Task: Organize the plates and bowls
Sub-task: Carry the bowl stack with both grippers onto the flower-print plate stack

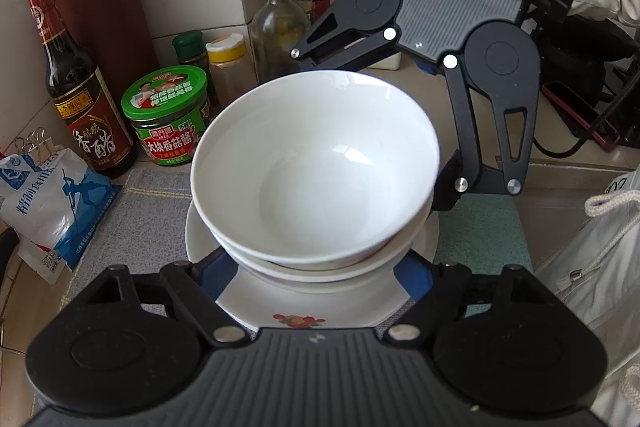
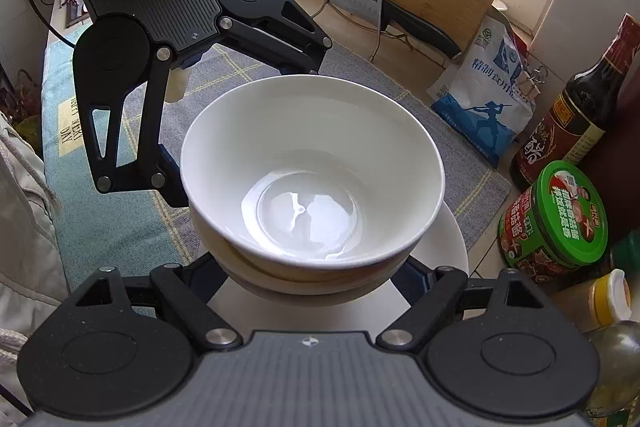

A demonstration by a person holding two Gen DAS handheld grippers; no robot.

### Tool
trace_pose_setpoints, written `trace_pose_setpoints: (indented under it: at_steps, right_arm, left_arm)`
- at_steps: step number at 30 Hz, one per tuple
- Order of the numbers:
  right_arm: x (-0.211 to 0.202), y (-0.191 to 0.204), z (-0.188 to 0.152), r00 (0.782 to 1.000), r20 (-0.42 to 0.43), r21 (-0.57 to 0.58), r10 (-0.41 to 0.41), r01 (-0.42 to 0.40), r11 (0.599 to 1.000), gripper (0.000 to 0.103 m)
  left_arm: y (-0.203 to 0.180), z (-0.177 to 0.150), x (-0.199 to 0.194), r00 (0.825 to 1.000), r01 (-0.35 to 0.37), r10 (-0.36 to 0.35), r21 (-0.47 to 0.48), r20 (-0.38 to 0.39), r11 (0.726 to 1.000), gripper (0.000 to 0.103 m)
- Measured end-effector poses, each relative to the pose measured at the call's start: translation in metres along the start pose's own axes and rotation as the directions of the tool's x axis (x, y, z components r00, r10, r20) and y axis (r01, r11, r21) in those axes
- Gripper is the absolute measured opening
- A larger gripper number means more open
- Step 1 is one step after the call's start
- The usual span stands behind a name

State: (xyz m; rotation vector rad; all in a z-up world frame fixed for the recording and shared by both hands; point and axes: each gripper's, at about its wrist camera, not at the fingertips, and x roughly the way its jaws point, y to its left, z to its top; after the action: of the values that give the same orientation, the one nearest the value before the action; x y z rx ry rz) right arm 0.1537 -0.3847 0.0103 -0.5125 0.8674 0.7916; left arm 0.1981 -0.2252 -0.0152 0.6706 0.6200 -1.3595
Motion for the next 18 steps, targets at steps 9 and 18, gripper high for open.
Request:
trace_pose_setpoints:
  at_steps: [9, 18]
  right_arm:
    - [0.003, -0.006, -0.007, 0.999, -0.023, 0.024, -0.022, 0.023, 0.999, 0.090]
    - [0.007, -0.010, -0.013, 0.999, -0.036, 0.043, -0.029, 0.031, 0.999, 0.090]
  left_arm:
    - [0.006, 0.005, 0.017, 1.000, 0.016, -0.016, 0.011, 0.000, 1.000, 0.084]
    - [0.007, 0.005, 0.027, 1.000, 0.011, -0.011, 0.005, 0.001, 1.000, 0.084]
